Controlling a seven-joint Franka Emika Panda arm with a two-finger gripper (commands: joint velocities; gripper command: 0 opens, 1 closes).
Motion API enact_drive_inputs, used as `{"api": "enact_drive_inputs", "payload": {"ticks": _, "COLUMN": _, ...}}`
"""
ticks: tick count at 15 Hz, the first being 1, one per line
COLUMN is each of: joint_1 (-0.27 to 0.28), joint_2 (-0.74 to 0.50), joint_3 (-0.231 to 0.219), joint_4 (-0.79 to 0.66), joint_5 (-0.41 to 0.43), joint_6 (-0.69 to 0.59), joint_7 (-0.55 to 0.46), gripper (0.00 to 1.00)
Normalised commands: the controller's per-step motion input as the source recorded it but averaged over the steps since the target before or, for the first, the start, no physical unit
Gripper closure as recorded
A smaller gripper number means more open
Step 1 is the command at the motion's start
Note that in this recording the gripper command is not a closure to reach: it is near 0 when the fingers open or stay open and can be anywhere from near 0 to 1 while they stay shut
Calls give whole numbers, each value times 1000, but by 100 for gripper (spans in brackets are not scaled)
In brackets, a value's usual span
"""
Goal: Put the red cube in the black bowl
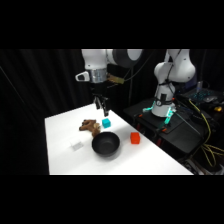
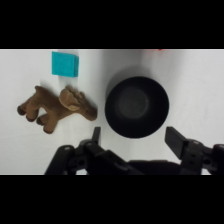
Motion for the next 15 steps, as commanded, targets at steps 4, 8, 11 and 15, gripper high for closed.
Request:
{"api": "enact_drive_inputs", "payload": {"ticks": 4, "joint_1": 43, "joint_2": -105, "joint_3": -3, "joint_4": -146, "joint_5": -86, "joint_6": 127, "joint_7": 211, "gripper": 0}}
{"api": "enact_drive_inputs", "payload": {"ticks": 8, "joint_1": 76, "joint_2": -354, "joint_3": 13, "joint_4": -495, "joint_5": -133, "joint_6": 323, "joint_7": 444, "gripper": 0}}
{"api": "enact_drive_inputs", "payload": {"ticks": 11, "joint_1": 66, "joint_2": -450, "joint_3": 36, "joint_4": -601, "joint_5": -87, "joint_6": 315, "joint_7": 448, "gripper": 0}}
{"api": "enact_drive_inputs", "payload": {"ticks": 15, "joint_1": 61, "joint_2": -475, "joint_3": 82, "joint_4": -537, "joint_5": -36, "joint_6": 218, "joint_7": 455, "gripper": 0}}
